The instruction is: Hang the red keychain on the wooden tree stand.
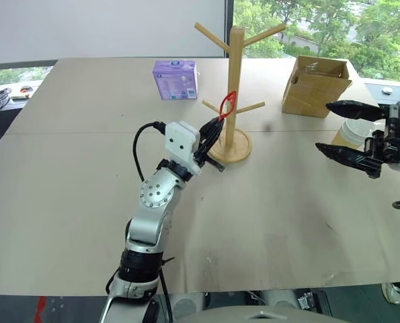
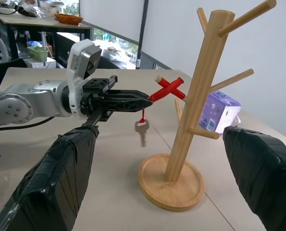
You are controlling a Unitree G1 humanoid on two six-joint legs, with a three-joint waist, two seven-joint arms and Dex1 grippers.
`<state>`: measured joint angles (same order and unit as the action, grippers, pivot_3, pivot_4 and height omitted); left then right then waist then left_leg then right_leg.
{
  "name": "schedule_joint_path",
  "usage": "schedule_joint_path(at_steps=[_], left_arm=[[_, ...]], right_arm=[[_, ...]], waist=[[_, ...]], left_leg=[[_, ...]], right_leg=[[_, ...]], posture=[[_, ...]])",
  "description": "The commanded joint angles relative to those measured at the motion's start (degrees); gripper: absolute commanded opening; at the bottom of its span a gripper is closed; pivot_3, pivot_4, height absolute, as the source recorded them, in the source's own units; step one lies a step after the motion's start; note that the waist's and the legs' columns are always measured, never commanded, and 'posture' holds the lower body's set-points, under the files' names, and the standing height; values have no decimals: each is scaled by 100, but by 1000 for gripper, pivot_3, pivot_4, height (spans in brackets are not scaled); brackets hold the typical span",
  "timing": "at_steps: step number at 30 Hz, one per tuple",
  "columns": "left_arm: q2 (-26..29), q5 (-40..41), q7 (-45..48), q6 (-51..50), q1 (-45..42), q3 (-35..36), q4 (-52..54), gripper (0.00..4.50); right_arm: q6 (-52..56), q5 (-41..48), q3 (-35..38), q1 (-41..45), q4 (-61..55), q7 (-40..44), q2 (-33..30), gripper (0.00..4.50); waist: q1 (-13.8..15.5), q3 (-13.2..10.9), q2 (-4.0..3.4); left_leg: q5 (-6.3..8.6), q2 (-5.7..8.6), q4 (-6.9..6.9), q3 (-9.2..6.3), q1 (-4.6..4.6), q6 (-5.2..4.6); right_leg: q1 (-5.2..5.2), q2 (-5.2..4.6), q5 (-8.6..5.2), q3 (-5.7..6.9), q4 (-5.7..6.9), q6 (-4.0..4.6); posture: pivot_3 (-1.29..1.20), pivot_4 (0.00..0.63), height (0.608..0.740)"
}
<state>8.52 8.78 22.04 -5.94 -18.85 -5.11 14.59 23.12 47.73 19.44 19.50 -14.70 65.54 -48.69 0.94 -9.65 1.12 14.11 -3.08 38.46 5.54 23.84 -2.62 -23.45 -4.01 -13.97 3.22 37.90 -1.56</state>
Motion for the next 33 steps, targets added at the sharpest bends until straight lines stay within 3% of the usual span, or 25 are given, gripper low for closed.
schedule_joint_path(at_steps=[1,5,6,7,15,18,27,33], left_arm=[[-144,-150,-202,163,-251,-56,-151,28],[-201,-223,-214,222,-226,-123,-268,28],[-220,-214,-216,232,-211,-123,-274,699],[-228,-208,-209,242,-199,-127,-284,932],[-287,-146,-293,225,-36,-73,-316,4469],[-348,30,-416,30,140,133,-228,4469],[-446,30,-1417,-394,625,1032,-515,4469],[-354,-57,-1741,-90,815,1418,-893,4469]], right_arm=[[-121,-13,152,16,-154,-95,54,4500],[-65,-30,143,-82,-175,-89,43,4500],[-64,-34,146,-98,-176,-90,42,4500],[-67,-37,149,-108,-176,-97,43,4500],[-94,-104,163,-152,-128,-222,105,4500],[-143,-260,179,-240,-51,-528,271,4500],[-1749,-2276,-154,-501,1409,-3044,2297,4500],[-2763,-3085,-206,-608,2175,-4054,3080,4500]], waist=[[-4,0,0],[-7,0,0],[-7,0,0],[-7,0,0],[-8,0,0],[-8,0,0],[-9,2,2],[-22,2,-1]], left_leg=[[0,0,0,0,0,0],[-1,0,-1,0,0,1],[-1,0,-1,1,0,1],[-1,0,-1,0,0,1],[-1,-1,-1,1,0,1],[0,-2,-1,0,0,1],[-15,-1,0,4,1,26],[-16,-1,-4,14,0,28]], right_leg=[[0,0,0,0,0,0],[0,1,0,0,0,0],[0,1,0,0,0,0],[0,1,0,0,0,0],[0,0,0,-1,0,0],[0,0,0,-1,0,0],[-3,0,0,-1,5,-1],[-9,1,0,-7,5,-1]], posture=[[0,150,740],[0,150,740],[0,150,740],[0,150,740],[0,150,740],[0,150,740],[0,150,740],[0,150,740]])
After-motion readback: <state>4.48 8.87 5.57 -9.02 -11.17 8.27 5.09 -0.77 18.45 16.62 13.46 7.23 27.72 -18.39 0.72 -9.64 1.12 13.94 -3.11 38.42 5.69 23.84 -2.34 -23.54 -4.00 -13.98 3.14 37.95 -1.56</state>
